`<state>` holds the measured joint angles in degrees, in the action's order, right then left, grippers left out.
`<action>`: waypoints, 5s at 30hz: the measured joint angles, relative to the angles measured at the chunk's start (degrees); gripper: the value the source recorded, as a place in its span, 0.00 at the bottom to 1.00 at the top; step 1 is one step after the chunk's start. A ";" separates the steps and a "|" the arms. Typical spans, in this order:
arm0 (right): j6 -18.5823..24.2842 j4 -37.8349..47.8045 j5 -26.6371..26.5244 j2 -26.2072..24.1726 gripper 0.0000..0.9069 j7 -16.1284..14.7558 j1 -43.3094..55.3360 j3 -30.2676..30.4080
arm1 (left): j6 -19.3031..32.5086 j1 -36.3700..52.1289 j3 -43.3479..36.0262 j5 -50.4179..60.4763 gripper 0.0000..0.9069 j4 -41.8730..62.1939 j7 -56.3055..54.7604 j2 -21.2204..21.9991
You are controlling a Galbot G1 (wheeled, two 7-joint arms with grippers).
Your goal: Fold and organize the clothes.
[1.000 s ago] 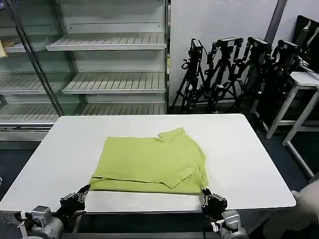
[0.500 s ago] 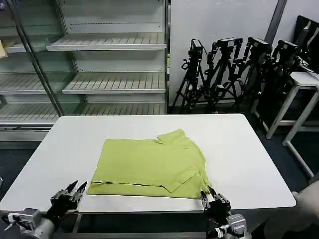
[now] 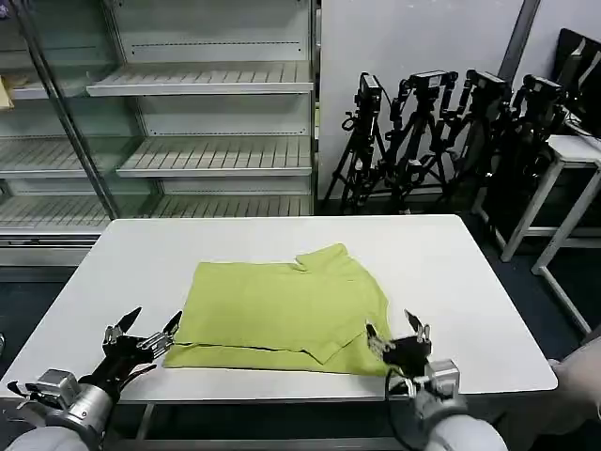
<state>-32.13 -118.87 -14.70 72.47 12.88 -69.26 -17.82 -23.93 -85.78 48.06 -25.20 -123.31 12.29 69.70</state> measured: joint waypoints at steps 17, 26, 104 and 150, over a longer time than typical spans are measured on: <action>-0.44 15.14 0.50 7.70 1.00 -0.66 15.55 1.98 | 3.80 2.41 1.20 3.78 1.00 4.32 -0.36 2.91; 0.70 19.53 1.89 9.87 1.00 -2.09 18.96 3.20 | 9.15 -1.51 5.82 4.94 1.00 3.30 0.19 2.66; -0.75 43.30 7.81 16.07 1.00 -5.19 34.86 4.39 | -4.59 42.89 -23.78 2.91 1.00 44.08 -8.53 -2.87; -1.06 43.21 6.77 16.62 0.00 -5.88 35.51 5.38 | -9.23 42.29 -21.84 2.10 0.01 42.12 -4.84 -3.05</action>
<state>-33.18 -75.66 -7.93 89.09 7.00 -33.74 -12.44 -33.16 -43.49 26.22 -23.10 -81.19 7.46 66.66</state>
